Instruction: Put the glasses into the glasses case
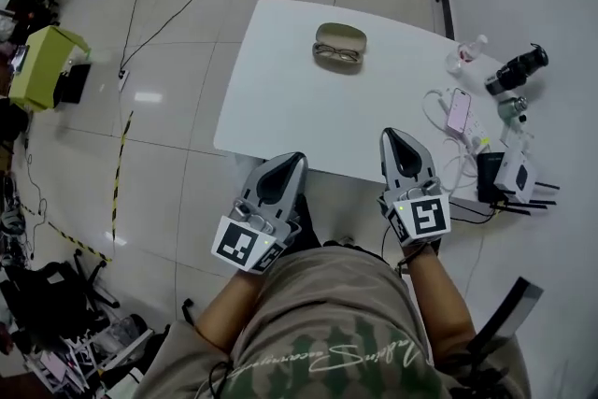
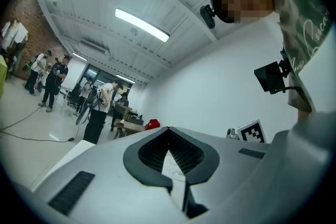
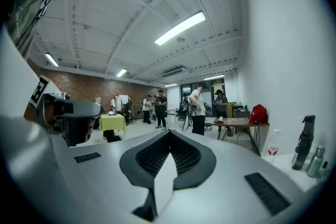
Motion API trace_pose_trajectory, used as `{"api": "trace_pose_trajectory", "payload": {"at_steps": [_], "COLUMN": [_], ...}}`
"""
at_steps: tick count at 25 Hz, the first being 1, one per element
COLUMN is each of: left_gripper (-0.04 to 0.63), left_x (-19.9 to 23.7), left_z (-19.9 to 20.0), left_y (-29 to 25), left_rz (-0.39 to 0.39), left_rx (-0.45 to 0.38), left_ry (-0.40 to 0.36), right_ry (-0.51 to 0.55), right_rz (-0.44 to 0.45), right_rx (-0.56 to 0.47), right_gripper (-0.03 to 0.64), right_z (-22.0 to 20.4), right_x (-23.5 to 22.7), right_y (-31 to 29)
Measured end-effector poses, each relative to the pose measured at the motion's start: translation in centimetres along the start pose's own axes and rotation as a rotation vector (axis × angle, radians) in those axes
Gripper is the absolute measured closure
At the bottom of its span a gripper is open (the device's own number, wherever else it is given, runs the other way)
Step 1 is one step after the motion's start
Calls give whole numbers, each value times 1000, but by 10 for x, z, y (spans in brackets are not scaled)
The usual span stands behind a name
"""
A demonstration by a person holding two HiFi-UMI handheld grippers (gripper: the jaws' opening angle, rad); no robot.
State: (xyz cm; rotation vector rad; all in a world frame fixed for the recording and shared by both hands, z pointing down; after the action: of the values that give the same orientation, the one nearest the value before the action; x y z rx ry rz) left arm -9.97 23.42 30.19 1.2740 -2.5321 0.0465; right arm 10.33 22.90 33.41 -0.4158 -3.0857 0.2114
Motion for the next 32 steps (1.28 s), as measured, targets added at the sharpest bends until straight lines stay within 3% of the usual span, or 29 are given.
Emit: {"api": "trace_pose_trajectory", "payload": {"at_steps": [7, 14, 23, 27, 32], "left_gripper": [595, 595, 595, 595, 595], "left_x": [-104, -188, -251, -253, -251], "left_z": [-22, -36, -64, -64, -59], "left_y": [18, 38, 33, 29, 34], "left_rz": [29, 4, -59, -106, -74], "left_rx": [-4, 20, 62, 66, 42], "left_ry": [-32, -44, -37, -15, -26], "right_ry": [-33, -70, -107, -67, -47], "right_rz": [23, -5, -40, -49, -69], "right_rx": [-42, -28, -55, -72, -106], "right_gripper": [604, 604, 604, 604, 604], "right_z": [-4, -12, -23, -17, -10], "right_x": [-11, -8, 0, 8, 9], "right_y": [111, 203, 268, 278, 286]}}
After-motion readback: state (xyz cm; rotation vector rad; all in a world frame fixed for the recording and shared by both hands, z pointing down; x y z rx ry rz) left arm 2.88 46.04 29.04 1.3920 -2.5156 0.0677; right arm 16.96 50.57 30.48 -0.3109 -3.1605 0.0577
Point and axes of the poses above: the fingertips, and each gripper's own axes: y backward along the fingers, x to its left, z out of its top, the point moved 5 cm from there along y, backward along the fingers, and after that the axes turned 4 degrees about -z, right-handed, at the moved point
